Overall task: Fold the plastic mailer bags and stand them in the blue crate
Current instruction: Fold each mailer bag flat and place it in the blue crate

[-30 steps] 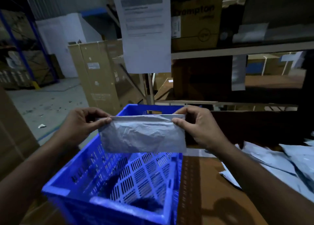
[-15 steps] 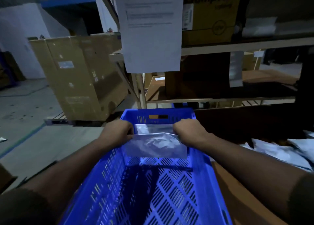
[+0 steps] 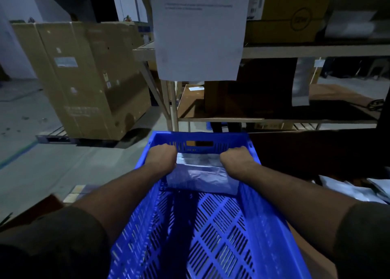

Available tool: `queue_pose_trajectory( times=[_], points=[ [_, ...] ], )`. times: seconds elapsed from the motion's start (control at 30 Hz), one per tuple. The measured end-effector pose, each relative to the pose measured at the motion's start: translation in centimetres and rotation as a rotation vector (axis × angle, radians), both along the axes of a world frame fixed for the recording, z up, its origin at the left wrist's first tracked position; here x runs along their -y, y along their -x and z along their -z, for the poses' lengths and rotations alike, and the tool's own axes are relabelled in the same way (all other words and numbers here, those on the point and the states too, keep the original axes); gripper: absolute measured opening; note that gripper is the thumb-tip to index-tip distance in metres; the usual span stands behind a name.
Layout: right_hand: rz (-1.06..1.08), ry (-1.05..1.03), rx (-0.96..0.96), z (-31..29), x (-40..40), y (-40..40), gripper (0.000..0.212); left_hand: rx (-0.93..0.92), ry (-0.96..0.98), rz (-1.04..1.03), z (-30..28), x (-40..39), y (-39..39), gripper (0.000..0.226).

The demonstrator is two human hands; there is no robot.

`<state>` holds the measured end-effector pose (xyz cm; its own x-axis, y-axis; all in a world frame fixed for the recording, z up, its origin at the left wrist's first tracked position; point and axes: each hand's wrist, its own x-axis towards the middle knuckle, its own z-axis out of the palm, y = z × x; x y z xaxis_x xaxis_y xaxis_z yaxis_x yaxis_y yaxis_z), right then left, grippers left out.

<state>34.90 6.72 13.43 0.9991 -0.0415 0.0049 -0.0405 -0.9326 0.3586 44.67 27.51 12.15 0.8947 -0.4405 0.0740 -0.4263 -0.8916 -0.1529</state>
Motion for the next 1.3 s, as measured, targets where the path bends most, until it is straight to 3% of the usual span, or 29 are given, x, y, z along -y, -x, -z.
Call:
queue_pose_trajectory(
  times=[0.33, 0.47, 0.67, 0.8, 1.0, 1.3],
  points=[
    [-0.019, -0.018, 0.11, 0.2, 0.2, -0.8, 0.024, 0.12, -0.087, -0.032, 0.4, 0.5, 0.2, 0.004],
    [-0.021, -0.036, 0.096, -0.3, -0.3, -0.2, 0.023, 0.175, -0.039, -0.014, -0.2, 1.1, 1.4, 0.018],
    [-0.046, -0.163, 0.18, -1.6, -0.2, 2.5, 0.018, 0.182, 0.107, 0.08, -0.8, 2.2, 3.8, 0.006],
    [-0.079, -0.346, 0.399, -2.8, 1.7, 7.0, 0.011, 0.198, 0.36, 0.196, -2.5, 4.9, 7.1, 0.011],
    [0.062, -0.565, 0.639, -2.1, 6.8, 17.1, 0.012, 0.204, 0.494, 0.431, -5.9, 11.9, 16.2, 0.018],
    [0.43, -0.672, 0.666, 2.6, 17.5, 32.5, 0.011, 0.015, 0.409, 0.693, -4.2, 25.1, 28.5, 0.02]
  ],
)
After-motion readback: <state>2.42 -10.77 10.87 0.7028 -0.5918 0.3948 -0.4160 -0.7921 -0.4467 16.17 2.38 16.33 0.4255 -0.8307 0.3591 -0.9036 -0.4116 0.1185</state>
